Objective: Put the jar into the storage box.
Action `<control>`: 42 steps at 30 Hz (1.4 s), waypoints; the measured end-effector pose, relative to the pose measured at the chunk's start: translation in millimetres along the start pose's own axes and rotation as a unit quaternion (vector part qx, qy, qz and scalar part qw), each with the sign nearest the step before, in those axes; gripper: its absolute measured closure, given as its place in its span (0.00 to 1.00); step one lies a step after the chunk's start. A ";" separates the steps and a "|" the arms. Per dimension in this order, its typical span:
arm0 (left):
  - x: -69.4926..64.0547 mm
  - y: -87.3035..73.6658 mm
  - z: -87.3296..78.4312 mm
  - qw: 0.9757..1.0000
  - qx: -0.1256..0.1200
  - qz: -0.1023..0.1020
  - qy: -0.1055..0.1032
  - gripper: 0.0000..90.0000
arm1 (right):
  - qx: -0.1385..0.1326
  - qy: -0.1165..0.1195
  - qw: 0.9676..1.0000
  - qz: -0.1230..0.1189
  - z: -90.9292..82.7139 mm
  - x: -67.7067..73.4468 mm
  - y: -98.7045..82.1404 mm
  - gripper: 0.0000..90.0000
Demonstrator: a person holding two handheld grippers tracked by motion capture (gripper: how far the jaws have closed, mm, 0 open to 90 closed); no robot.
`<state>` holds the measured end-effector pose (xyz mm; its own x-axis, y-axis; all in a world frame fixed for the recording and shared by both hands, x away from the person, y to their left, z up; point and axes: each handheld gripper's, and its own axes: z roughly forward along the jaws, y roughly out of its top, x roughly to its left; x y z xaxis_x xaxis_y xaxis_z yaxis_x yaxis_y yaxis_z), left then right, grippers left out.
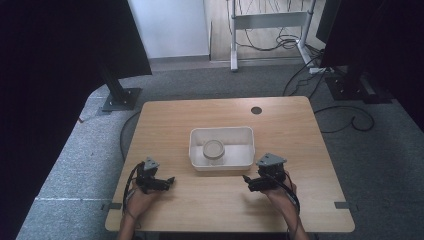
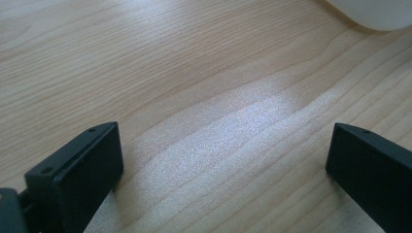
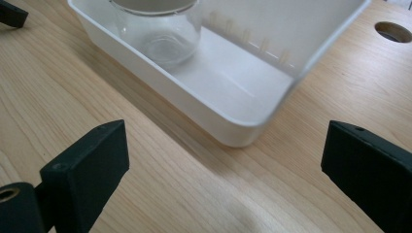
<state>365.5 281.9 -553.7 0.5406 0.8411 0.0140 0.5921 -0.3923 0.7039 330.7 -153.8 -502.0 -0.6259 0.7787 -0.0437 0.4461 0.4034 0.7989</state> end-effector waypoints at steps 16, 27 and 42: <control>-0.1 0.0 -0.1 1.000 0.000 -0.001 0.000 0.00 | 0.006 -0.035 0.999 0.016 -18.4 -14.6 -34.3 0.04; -0.3 -0.1 -0.1 1.000 0.000 -0.001 0.001 0.00 | 0.019 -0.054 0.998 0.037 -32.8 -25.2 -60.8 0.04; -0.4 -0.1 -0.2 1.000 0.000 -0.001 0.001 0.00 | 0.047 -0.071 0.995 0.056 -40.1 -29.4 -90.3 0.04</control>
<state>365.1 281.7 -553.7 0.5372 0.8433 0.0140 0.5938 -0.3900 0.7038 283.1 -232.4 -548.8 -0.4749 0.8788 -0.0464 0.5710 0.3478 0.7436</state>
